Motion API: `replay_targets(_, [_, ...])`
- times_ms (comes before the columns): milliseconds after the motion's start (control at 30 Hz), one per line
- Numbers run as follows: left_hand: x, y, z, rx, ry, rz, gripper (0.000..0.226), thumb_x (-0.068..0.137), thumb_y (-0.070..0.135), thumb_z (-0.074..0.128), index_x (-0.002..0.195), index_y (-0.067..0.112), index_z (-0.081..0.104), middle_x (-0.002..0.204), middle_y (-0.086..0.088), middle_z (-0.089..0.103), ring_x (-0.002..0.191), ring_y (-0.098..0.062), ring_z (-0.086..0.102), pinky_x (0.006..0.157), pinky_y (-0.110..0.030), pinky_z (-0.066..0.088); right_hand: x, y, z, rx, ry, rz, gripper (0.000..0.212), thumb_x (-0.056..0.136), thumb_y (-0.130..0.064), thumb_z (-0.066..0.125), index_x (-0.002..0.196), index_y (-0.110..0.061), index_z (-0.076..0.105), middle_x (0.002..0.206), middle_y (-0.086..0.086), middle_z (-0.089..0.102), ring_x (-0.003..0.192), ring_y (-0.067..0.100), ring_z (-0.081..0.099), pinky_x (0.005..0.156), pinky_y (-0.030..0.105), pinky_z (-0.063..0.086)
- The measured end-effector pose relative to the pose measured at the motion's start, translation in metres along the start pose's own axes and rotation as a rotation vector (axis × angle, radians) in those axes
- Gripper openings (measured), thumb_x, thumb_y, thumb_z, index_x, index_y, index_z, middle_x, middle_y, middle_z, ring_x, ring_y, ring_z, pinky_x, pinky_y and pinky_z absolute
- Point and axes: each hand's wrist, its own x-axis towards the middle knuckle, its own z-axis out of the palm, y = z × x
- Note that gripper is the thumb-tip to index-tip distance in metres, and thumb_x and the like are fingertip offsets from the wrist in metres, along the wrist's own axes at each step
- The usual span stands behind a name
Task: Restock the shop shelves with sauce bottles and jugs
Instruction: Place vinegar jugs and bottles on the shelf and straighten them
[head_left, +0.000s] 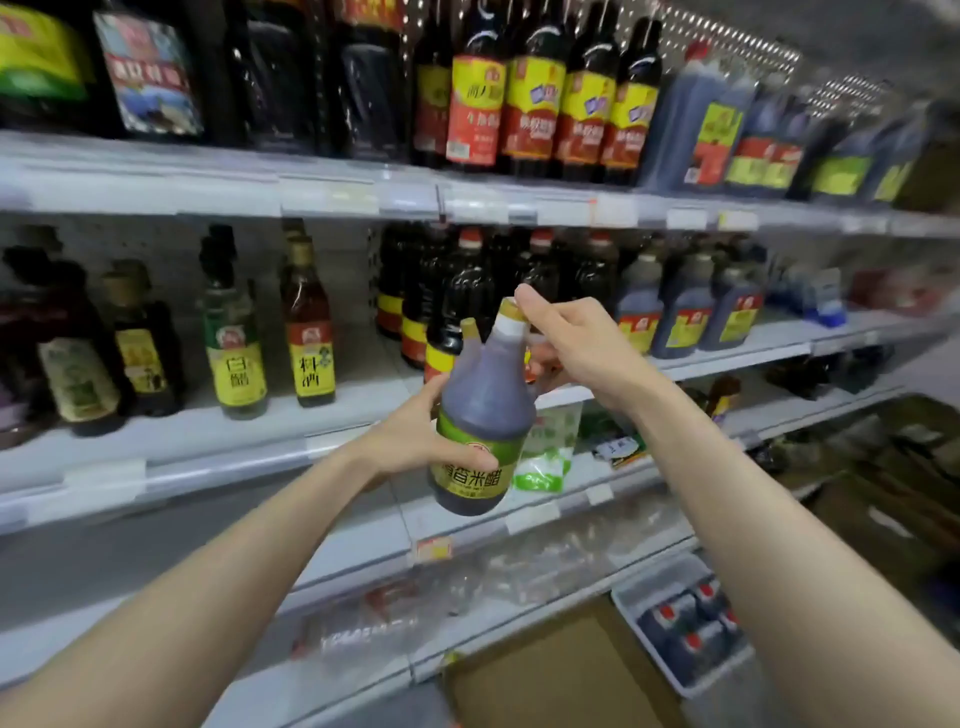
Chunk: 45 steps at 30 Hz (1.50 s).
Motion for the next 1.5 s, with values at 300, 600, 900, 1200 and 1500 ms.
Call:
replay_targets(300, [0.067, 0.176, 0.118, 0.085, -0.04, 0.336, 0.078, 0.054, 0.012, 0.092, 0.122, 0.023, 0.056, 0.11, 0.005, 0.071, 0.1, -0.012, 0.068, 0.083, -0.032, 0.057, -0.034, -0.084, -0.195, -0.15, 0.237, -0.234, 0.049, 0.097, -0.044, 0.048, 0.063, -0.009, 0.048, 0.052, 0.003, 0.046, 0.041, 0.015, 0.051, 0.039, 0.023, 0.042])
replay_targets(600, [0.158, 0.254, 0.277, -0.008, -0.02, 0.487, 0.083, 0.044, 0.021, 0.092, 0.119, 0.015, 0.058, 0.103, -0.003, 0.074, 0.095, -0.019, 0.071, 0.081, -0.037, 0.057, -0.063, -0.02, -0.371, -0.006, 0.349, -0.372, 0.022, 0.093, -0.015, 0.061, 0.112, -0.005, 0.062, 0.095, 0.015, 0.064, 0.081, 0.013, 0.061, 0.067, 0.031, 0.053])
replay_targets(900, [0.274, 0.287, 0.407, -0.041, -0.038, 0.492, 0.069, 0.054, 0.006, 0.091, 0.114, 0.017, 0.059, 0.102, -0.003, 0.074, 0.092, -0.017, 0.071, 0.08, -0.036, 0.057, -0.057, 0.074, -0.517, 0.132, 0.255, -0.066, 0.032, 0.094, -0.046, 0.053, 0.119, -0.029, 0.06, 0.12, -0.003, 0.067, 0.107, 0.019, 0.066, 0.086, 0.047, 0.056])
replay_targets(1200, [0.431, 0.303, 0.506, -0.026, -0.097, 0.538, 0.079, 0.051, 0.01, 0.093, 0.12, 0.015, 0.056, 0.105, -0.004, 0.073, 0.094, -0.018, 0.071, 0.078, -0.033, 0.058, 0.007, 0.158, -0.661, 0.138, 0.302, -0.073, 0.031, 0.096, -0.046, 0.049, 0.116, -0.025, 0.061, 0.114, 0.001, 0.069, 0.099, 0.024, 0.068, 0.073, 0.046, 0.059])
replay_targets(1500, [0.61, 0.33, 0.54, 0.06, 0.083, 0.553, 0.076, 0.052, 0.016, 0.092, 0.117, 0.021, 0.053, 0.11, 0.004, 0.068, 0.094, -0.007, 0.067, 0.075, -0.021, 0.054, 0.156, 0.228, -0.784, 0.128, 0.286, -0.157, 0.037, 0.093, -0.048, 0.054, 0.122, -0.025, 0.062, 0.123, 0.003, 0.066, 0.112, 0.027, 0.062, 0.086, 0.054, 0.055])
